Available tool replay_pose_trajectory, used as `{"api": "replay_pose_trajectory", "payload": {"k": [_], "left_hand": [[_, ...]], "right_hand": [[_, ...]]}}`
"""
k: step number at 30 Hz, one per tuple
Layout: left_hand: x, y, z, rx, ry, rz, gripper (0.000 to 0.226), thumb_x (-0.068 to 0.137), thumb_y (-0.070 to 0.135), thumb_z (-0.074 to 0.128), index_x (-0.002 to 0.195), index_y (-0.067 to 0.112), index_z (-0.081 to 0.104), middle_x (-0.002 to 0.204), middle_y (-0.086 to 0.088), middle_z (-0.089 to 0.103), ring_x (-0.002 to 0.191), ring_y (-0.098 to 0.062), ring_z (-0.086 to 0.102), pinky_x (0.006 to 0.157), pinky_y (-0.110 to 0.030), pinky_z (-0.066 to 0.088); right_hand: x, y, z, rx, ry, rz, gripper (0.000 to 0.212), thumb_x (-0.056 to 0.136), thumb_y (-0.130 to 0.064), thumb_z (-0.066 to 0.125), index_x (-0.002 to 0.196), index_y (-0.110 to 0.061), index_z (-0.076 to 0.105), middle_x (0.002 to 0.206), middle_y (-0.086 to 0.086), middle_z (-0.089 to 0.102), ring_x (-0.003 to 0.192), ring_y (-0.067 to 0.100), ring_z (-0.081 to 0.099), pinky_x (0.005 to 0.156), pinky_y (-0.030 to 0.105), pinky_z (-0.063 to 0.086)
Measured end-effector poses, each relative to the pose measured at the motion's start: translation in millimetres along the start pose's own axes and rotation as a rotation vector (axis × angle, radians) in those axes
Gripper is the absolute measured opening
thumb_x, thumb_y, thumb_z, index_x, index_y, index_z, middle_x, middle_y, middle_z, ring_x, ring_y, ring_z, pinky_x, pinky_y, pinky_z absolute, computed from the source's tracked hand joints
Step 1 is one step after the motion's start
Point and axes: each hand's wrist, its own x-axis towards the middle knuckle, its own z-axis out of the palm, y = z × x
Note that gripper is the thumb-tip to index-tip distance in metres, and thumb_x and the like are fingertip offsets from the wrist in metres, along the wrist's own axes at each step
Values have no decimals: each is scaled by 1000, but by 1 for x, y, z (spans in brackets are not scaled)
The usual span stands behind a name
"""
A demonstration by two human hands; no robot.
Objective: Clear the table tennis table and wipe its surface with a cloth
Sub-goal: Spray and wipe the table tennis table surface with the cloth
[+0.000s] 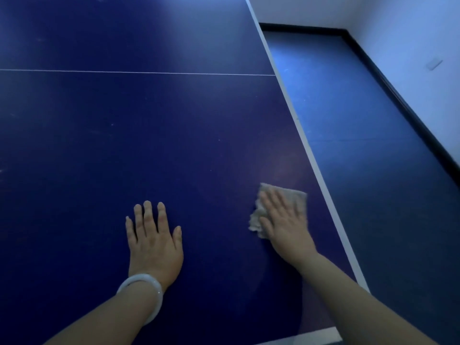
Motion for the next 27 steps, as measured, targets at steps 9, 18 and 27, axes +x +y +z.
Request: {"api": "replay_pose_trajectory", "payload": {"k": [9, 18, 27], "left_hand": [[-2, -1, 0, 35, -13, -3, 74, 92, 48, 1, 154, 9, 8, 161, -19, 5, 150, -33, -5, 121, -52, -1], [-1, -3, 2, 27, -1, -4, 71, 95, 49, 2, 155, 11, 0, 162, -17, -2, 149, -32, -11, 120, -52, -3], [-1, -3, 1, 16, -5, -6, 70, 95, 49, 0, 153, 11, -5, 162, -18, -4, 149, -34, -12, 120, -53, -4]], "right_hand": [[-91, -45, 19, 70, 89, 278, 65, 96, -47, 14, 156, -23, 11, 164, -4, 1, 151, 16, -1, 119, 57, 3], [61, -52, -1, -4, 1, -105, 59, 103, -47, 20, 155, -30, -1, 163, -11, -7, 149, 8, -13, 119, 49, -12], [11, -58, 11, 64, 97, 160, 59, 102, -43, 16, 156, -26, -1, 162, -7, -11, 150, 15, -11, 119, 52, -11]]}}
